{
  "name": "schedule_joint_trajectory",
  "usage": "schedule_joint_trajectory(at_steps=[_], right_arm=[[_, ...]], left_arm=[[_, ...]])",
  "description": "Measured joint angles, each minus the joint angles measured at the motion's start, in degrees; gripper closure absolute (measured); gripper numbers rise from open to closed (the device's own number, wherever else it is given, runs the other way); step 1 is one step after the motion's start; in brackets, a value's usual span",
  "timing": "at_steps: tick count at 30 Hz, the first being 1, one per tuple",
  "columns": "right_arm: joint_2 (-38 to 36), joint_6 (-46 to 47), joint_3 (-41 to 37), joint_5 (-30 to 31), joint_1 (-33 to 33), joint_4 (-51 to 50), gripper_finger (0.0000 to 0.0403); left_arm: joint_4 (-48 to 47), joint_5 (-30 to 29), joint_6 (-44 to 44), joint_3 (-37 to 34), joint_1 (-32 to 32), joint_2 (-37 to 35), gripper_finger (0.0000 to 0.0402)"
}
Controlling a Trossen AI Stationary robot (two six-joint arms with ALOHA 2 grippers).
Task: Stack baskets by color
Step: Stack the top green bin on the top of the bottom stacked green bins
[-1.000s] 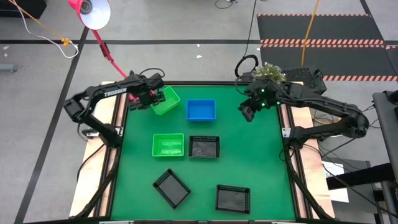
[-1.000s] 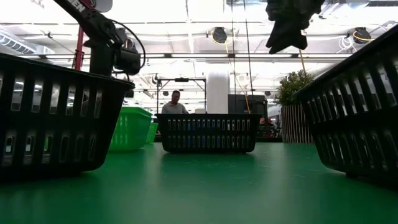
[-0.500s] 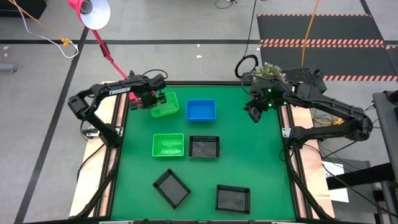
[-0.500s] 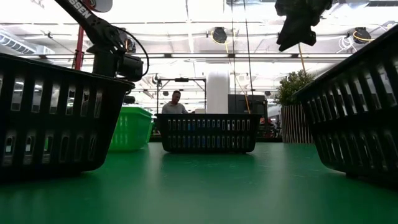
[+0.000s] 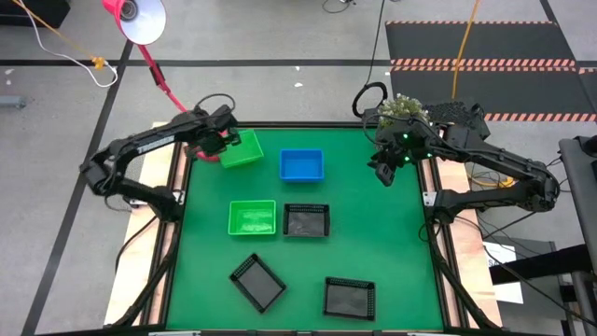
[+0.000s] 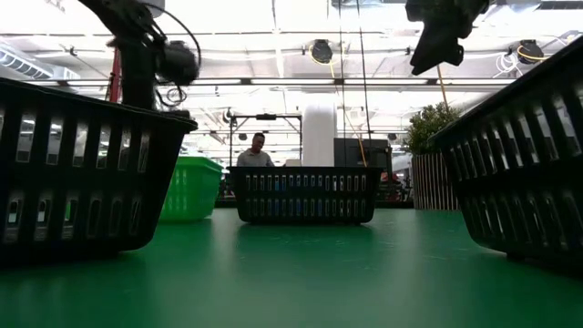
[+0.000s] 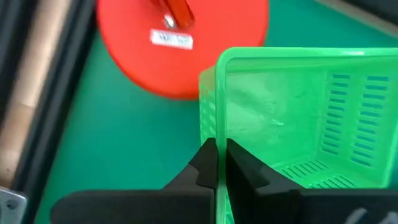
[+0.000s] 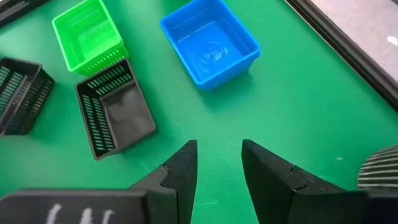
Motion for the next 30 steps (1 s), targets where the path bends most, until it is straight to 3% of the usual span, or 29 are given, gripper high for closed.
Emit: schedule_joint_trajectory(at_steps=[5, 9, 15, 22, 26, 30], right_arm=[[0.0, -3.1, 0.0, 0.0, 0.0, 0.0, 0.0284], [0.0, -4.3, 0.0, 0.0, 0.0, 0.0, 0.0284], [0.0, -6.6, 0.0, -0.2, 0.0, 0.0, 0.0284], [-0.6, -10.2, 0.0, -0.2, 0.0, -0.7, 0.0284], [-0.9, -11.8, 0.0, -0.2, 0.0, -0.7, 0.0284], [-0.9, -12.0, 0.0, -0.2, 0.0, -0.7, 0.0284]], left_arm=[[-1.1, -0.3, 3.0, 0.0, 0.6, -8.4, 0.0393], [-2.3, 3.1, 4.0, 0.0, -0.3, -15.3, 0.039], [-13.7, 6.4, 0.5, 4.1, -3.3, -22.8, 0.0394], [-26.6, 7.3, -1.9, 15.7, -10.1, -24.5, 0.0394], [-28.3, 9.3, -4.3, 19.6, -15.5, -24.2, 0.0394], [-26.5, 10.1, -8.1, 19.3, -22.1, -24.2, 0.0394]])
